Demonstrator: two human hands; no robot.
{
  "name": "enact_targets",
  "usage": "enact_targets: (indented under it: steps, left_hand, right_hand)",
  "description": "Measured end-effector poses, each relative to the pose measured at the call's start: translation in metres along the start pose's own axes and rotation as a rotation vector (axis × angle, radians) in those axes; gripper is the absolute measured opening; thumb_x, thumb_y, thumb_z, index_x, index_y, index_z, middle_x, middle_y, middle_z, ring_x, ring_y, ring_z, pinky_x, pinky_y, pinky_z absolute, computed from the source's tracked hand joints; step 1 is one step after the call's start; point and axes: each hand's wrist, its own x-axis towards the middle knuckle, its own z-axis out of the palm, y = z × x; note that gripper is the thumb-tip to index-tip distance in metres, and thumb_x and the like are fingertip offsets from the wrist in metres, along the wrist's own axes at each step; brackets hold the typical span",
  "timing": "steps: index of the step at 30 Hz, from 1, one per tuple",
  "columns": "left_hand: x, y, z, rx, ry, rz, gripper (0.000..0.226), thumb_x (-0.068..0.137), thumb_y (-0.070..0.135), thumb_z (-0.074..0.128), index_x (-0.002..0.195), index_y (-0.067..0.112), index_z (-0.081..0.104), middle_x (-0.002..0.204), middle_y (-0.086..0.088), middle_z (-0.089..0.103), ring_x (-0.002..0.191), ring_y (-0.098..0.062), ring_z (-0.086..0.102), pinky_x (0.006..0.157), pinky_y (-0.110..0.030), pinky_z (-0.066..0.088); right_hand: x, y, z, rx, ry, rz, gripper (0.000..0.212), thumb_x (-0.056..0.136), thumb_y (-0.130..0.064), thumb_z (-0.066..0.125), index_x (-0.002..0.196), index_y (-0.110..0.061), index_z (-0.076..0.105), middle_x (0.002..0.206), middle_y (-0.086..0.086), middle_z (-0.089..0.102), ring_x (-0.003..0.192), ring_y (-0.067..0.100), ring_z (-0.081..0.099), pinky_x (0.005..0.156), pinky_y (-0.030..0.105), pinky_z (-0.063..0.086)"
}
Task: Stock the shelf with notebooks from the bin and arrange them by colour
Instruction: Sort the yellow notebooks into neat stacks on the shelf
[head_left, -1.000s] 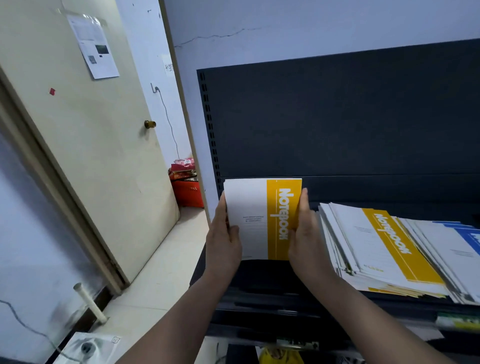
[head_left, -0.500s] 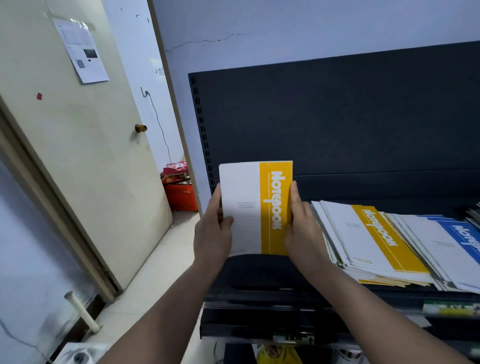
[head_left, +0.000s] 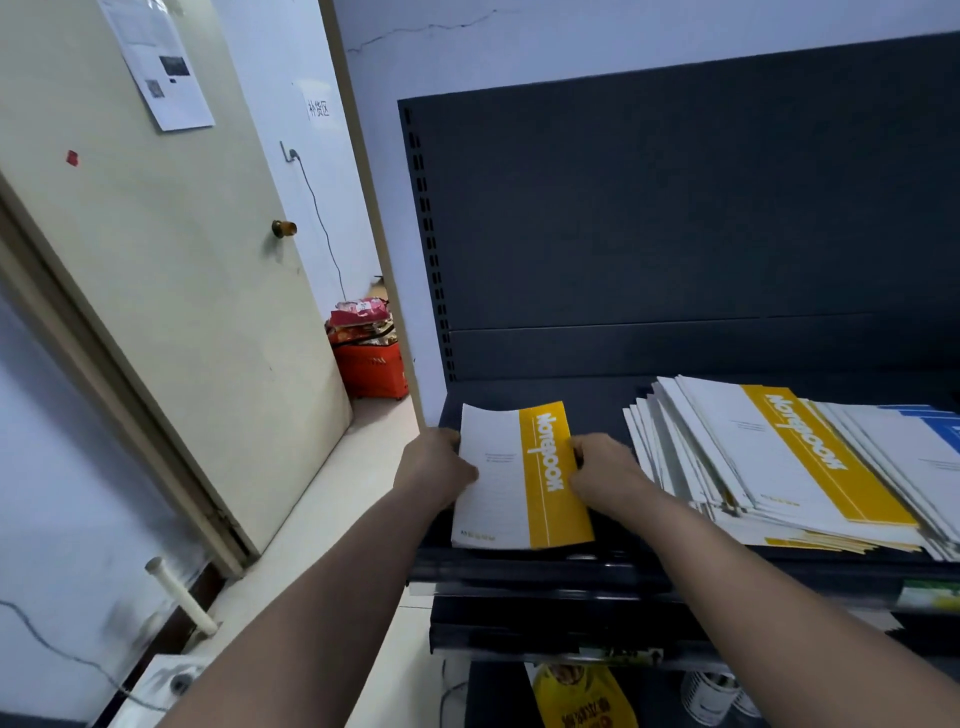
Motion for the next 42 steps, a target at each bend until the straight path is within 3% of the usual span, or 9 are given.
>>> enact_targets:
  steps: [4,9,17,21,25,29,33,39,42]
  left_hand:
    - [0.001,-0.003,0.005,0.198,0.051,0.047,0.028,0.080,0.012,0.060,0.107,0.015,0.066,0.107,-0.003,0.066,0.094,-0.022,0.061,0.075,-0.032,0.053]
    - [0.002,0.002,0.007,0.337,0.069,0.124,0.043,0.084,0.005,0.057,0.126,0.017,0.058,0.126,-0.005,0.056,0.115,-0.025,0.054,0.088,-0.035,0.049]
    - [-0.006,0.061,0.015,0.660,0.166,0.408,0.038,0.090,0.016,0.056,0.127,0.026,0.057,0.126,-0.005,0.055,0.120,-0.027,0.045,0.091,-0.042,0.045]
    - [-0.013,0.107,0.047,0.568,0.048,0.467,0.035,0.090,0.020,0.058,0.124,0.030,0.059,0.125,-0.002,0.056,0.120,-0.026,0.044,0.092,-0.044,0.043]
    - [-0.023,0.154,0.085,0.437,-0.030,0.526,0.037,0.089,0.028,0.060,0.126,0.030,0.059,0.129,0.003,0.057,0.122,-0.023,0.047,0.096,-0.041,0.046]
    - [-0.031,0.192,0.112,0.387,-0.079,0.456,0.036,0.091,0.028,0.057,0.127,0.023,0.060,0.130,0.001,0.058,0.120,-0.022,0.053,0.090,-0.033,0.047]
    - [-0.033,0.203,0.124,0.430,-0.030,0.341,0.024,0.093,0.026,0.051,0.105,0.009,0.063,0.113,-0.009,0.064,0.108,-0.027,0.055,0.073,-0.032,0.044]
    - [-0.029,0.207,0.139,0.428,-0.018,0.186,0.035,0.095,0.028,0.045,0.116,0.008,0.064,0.126,-0.011,0.054,0.123,-0.032,0.038,0.089,-0.038,0.041]
    - [-0.030,0.219,0.148,0.379,-0.013,0.109,0.037,0.093,0.034,0.048,0.106,0.004,0.065,0.118,-0.013,0.056,0.119,-0.031,0.038,0.083,-0.039,0.043]
  right_hand:
    - [-0.003,-0.002,0.006,-0.132,0.026,-0.020,0.027,0.084,0.001,0.040,0.096,-0.001,0.064,0.099,0.010,0.064,0.089,0.026,0.060,0.074,0.035,0.051]
    - [-0.013,-0.003,0.007,-0.603,0.135,-0.141,0.033,0.092,-0.015,0.044,0.120,-0.024,0.060,0.133,0.003,0.048,0.126,0.026,0.035,0.097,0.039,0.036]
    - [-0.035,0.016,-0.035,-0.724,0.293,-0.199,0.039,0.093,-0.028,0.049,0.131,-0.024,0.051,0.142,0.002,0.041,0.138,0.024,0.026,0.103,0.041,0.030]
    - [-0.052,0.049,-0.085,-0.718,0.402,-0.127,0.039,0.093,-0.029,0.049,0.132,-0.025,0.050,0.142,0.001,0.043,0.139,0.023,0.027,0.103,0.040,0.031]
    - [-0.065,0.101,-0.134,-0.712,0.390,0.034,0.040,0.094,-0.031,0.047,0.133,-0.025,0.049,0.141,0.001,0.043,0.135,0.024,0.031,0.100,0.040,0.034]
    - [-0.066,0.143,-0.159,-0.661,0.307,0.138,0.040,0.095,-0.035,0.040,0.134,-0.026,0.046,0.140,0.003,0.045,0.130,0.027,0.036,0.099,0.041,0.036]
    - [-0.059,0.159,-0.166,-0.577,0.213,0.112,0.043,0.096,-0.045,0.038,0.133,-0.025,0.045,0.135,0.004,0.050,0.127,0.027,0.039,0.098,0.040,0.036]
    - [-0.050,0.171,-0.175,-0.507,0.091,0.047,0.040,0.096,-0.045,0.036,0.125,-0.020,0.046,0.125,0.006,0.059,0.117,0.029,0.044,0.090,0.040,0.037]
    - [-0.050,0.180,-0.178,-0.457,0.071,0.012,0.040,0.094,-0.049,0.039,0.122,-0.021,0.047,0.123,0.005,0.059,0.115,0.027,0.046,0.090,0.040,0.039]
